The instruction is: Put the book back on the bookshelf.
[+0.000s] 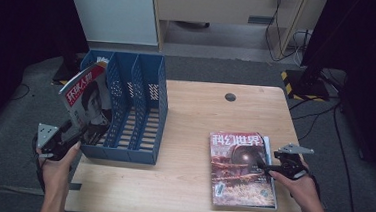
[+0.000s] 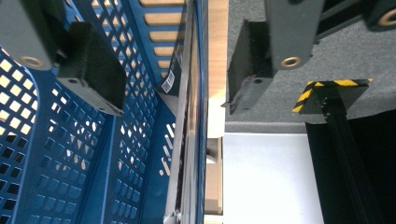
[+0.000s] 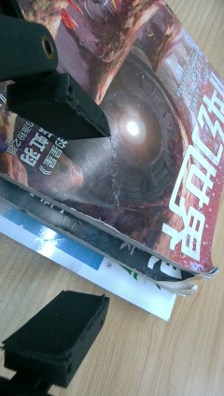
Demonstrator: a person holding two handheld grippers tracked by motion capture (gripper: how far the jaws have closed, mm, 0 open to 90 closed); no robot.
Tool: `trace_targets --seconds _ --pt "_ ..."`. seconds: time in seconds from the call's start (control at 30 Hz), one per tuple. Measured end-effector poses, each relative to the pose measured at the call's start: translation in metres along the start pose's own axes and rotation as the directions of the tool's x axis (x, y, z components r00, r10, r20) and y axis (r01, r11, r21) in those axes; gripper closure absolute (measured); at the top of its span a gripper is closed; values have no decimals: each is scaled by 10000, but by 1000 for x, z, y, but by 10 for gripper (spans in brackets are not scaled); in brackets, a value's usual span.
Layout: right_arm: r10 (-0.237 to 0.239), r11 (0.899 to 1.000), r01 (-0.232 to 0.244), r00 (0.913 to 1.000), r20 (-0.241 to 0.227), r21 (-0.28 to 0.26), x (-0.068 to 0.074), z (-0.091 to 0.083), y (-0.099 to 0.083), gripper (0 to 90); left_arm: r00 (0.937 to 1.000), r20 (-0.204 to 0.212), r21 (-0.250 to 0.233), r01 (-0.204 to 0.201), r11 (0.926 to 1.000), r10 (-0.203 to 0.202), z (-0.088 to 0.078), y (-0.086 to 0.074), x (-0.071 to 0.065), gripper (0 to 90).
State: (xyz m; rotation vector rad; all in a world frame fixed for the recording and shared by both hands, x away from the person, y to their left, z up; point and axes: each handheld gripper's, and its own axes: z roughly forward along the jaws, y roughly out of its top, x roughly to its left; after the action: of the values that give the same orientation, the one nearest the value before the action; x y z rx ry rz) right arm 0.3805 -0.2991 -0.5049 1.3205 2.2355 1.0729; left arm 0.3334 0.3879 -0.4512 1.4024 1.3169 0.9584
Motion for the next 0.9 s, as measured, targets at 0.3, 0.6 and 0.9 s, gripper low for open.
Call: trace_targets --seconds 0.3,0.6,0.9 --pt "43 10000 -43 10000 -40 -7 2 0 1 159 9989 370 128 -302 9995 297 -16 -5 -17 319" --pt "-8 10000 8 10000 -41 -31 2 0 1 159 9925 1008 178 -707 9973 686 -18 0 -40 298" --pt "-28 10000 28 10000 -71 19 3 0 1 159 9808 1644 424 -1130 9927 1046 2 6 -68 282"
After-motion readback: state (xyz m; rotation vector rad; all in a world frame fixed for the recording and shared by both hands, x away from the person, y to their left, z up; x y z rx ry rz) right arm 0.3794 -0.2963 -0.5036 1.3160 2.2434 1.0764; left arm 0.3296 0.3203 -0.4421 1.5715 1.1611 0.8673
